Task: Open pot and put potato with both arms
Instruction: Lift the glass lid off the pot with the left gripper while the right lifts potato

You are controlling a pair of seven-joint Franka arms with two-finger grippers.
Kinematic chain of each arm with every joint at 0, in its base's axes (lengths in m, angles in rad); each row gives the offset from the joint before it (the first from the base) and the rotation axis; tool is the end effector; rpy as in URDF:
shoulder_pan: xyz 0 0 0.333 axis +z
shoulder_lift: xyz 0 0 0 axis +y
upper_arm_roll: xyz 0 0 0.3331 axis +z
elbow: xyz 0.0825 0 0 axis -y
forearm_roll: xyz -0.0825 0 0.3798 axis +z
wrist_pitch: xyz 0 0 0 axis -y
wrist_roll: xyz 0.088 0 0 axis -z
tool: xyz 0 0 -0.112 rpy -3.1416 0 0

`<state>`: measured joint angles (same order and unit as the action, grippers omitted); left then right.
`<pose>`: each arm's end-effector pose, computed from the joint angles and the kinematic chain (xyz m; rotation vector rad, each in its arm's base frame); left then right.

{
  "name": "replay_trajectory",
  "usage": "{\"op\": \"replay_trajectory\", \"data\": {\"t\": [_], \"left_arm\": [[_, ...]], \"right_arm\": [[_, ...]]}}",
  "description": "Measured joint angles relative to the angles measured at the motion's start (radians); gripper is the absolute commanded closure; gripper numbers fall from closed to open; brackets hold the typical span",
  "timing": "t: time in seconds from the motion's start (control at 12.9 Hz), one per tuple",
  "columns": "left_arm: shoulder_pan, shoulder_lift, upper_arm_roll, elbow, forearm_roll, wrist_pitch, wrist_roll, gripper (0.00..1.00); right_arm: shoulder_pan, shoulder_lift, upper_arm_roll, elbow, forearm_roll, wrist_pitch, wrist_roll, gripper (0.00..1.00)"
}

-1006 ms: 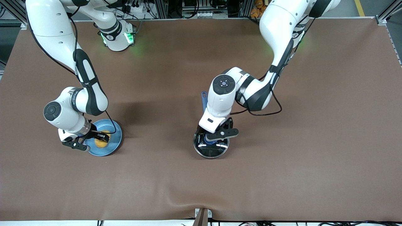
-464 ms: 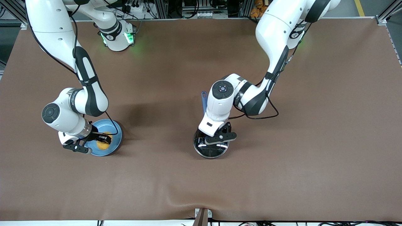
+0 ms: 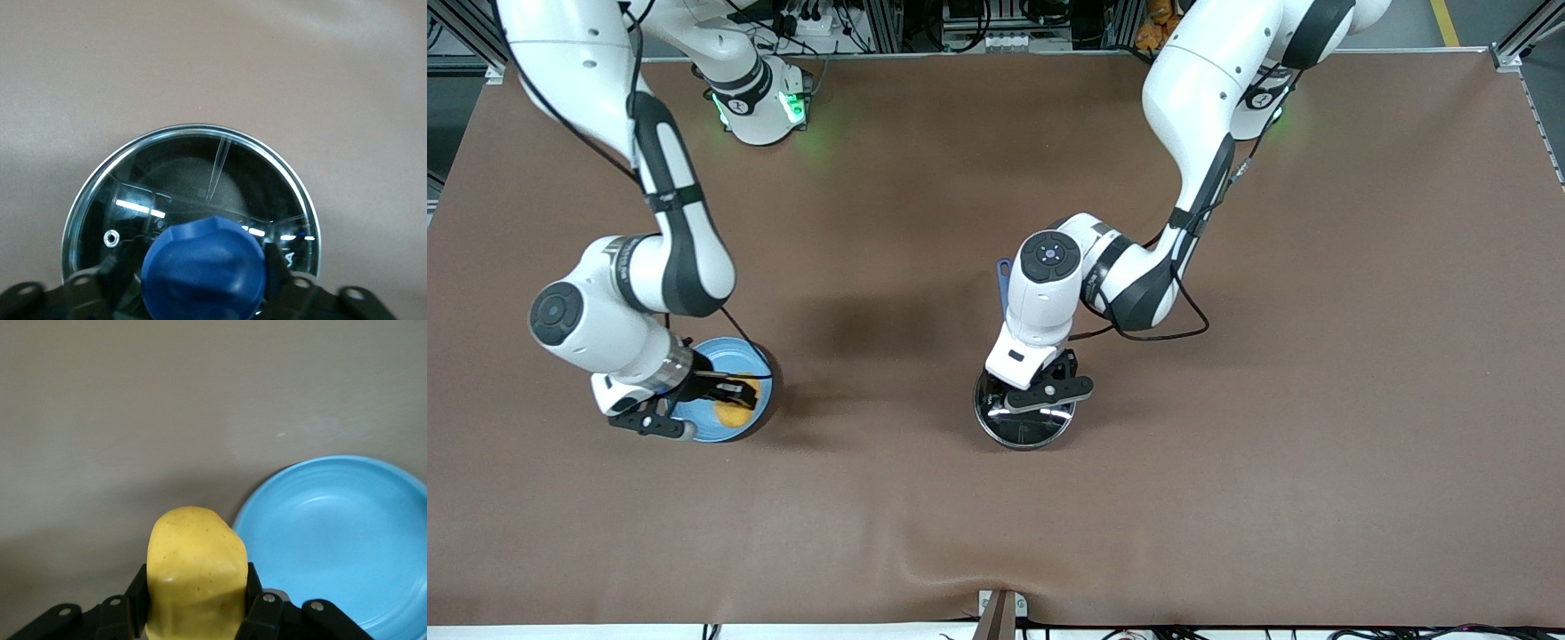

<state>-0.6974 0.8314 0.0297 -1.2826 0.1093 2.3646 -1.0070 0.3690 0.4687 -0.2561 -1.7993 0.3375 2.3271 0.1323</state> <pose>0.6115 -0.4883 0.2844 2.9792 0.3872 0.3730 0.6566 0.0972 0.3147 -2.9740 0.3150 -0.0964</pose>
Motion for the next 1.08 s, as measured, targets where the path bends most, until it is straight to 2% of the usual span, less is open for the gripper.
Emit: {"op": "replay_trajectory", "data": {"t": [0.31, 0.62, 0.85, 1.01, 1.08], "left_arm": [[-0.003, 0.000, 0.002, 0.004, 0.000, 0.002, -0.028, 1.00], [0.007, -0.021, 0.005, 0.031, -0.002, 0.000, -0.046, 1.00], [0.053, -0.133, 0.008, 0.036, -0.013, -0.079, -0.045, 1.00], [0.116, -0.237, 0.000, -0.018, -0.046, -0.151, 0.024, 1.00], [0.159, -0.293, -0.012, -0.074, -0.068, -0.165, 0.084, 1.00]], "right_arm": [[0.109, -0.005, 0.002, 0.077, 0.000, -0.064, 0.191, 0.68], [0.173, -0.005, 0.002, 0.129, 0.000, -0.077, 0.257, 0.68], [0.215, -0.005, 0.003, 0.158, 0.000, -0.078, 0.321, 0.68], [0.236, -0.005, 0.003, 0.177, 0.000, -0.078, 0.339, 0.68], [0.247, -0.004, 0.004, 0.189, 0.000, -0.078, 0.340, 0.68]]}}
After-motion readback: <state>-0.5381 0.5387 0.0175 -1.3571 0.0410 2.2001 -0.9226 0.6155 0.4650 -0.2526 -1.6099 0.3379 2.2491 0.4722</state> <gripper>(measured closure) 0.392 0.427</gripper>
